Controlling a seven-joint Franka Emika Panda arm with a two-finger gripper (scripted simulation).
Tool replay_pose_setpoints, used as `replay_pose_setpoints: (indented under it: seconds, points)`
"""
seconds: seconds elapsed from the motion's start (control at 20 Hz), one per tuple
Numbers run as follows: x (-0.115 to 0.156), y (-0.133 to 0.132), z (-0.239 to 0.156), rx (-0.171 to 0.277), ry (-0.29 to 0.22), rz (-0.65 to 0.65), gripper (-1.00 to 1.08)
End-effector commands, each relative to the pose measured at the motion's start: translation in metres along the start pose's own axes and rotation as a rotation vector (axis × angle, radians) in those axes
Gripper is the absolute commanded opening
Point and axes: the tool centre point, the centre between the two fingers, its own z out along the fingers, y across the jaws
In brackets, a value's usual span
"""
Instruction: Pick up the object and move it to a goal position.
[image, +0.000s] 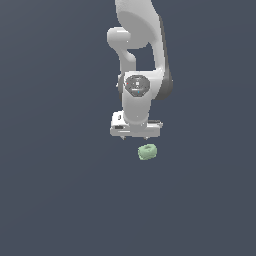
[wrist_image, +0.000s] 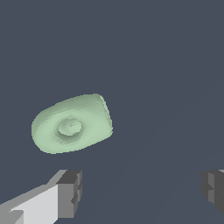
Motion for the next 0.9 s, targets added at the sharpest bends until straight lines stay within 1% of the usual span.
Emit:
replay_pose_setpoints:
  seconds: [0.0,0.25,0.85]
  points:
    - [0.001,-0.002,0.001,0.0,0.002,0.037,1.0]
    - [0.003,-0.007,0.002,0.0,0.007,0.137,1.0]
    - [0.01,-0.022,0.006,0.003,0.024,0.436,1.0]
